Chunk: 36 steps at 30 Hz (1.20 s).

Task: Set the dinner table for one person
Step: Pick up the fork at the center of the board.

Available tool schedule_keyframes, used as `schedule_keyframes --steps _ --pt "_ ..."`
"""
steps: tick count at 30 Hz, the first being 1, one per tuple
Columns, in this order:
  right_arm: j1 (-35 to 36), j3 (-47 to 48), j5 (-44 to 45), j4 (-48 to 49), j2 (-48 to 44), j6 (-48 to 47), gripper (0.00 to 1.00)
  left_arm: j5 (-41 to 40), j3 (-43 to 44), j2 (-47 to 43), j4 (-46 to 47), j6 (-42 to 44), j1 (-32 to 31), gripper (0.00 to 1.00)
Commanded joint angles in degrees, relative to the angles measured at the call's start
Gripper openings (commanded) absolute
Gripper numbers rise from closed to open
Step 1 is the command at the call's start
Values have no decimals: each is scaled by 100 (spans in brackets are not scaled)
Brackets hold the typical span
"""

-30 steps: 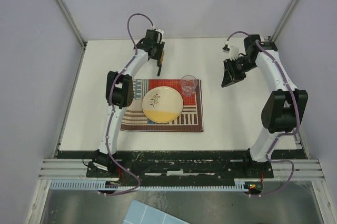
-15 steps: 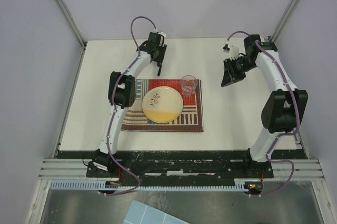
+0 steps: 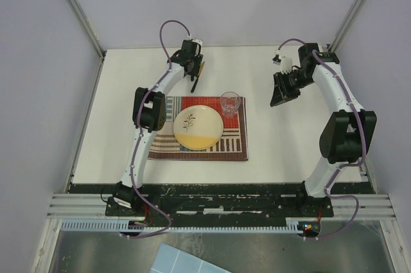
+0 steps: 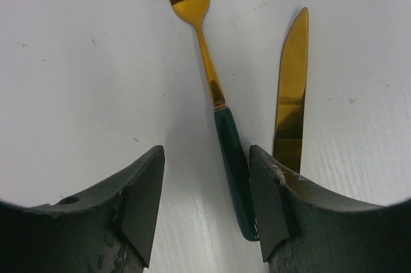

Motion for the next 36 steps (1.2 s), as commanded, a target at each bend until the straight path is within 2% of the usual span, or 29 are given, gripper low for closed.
schedule_keyframes --steps 1,3,4,8,11,18,22,26,36 --pt "-37 24 -131 122 -262 11 33 -227 134 29 -17 58 -6 62" --pt "-40 28 -123 126 -262 24 33 -238 100 16 -41 33 -9 62" --pt "-52 21 -130 133 -271 21 33 -234 91 17 -56 11 -5 58" --pt "-49 -14 -126 121 -284 20 33 -191 82 45 -110 -54 -11 52" --pt "-58 -17 -130 126 -307 20 33 -120 82 79 -192 -131 4 52" --pt "-61 -8 -157 126 -304 25 33 -63 73 173 -416 -325 43 60" --pt "-71 -35 -156 141 -328 20 33 190 69 202 -605 -512 77 60" --pt "-83 -79 -163 169 -341 20 33 516 60 219 -884 -731 105 57" --pt "-93 -167 -245 224 -432 70 33 740 38 220 -1560 -970 114 47"
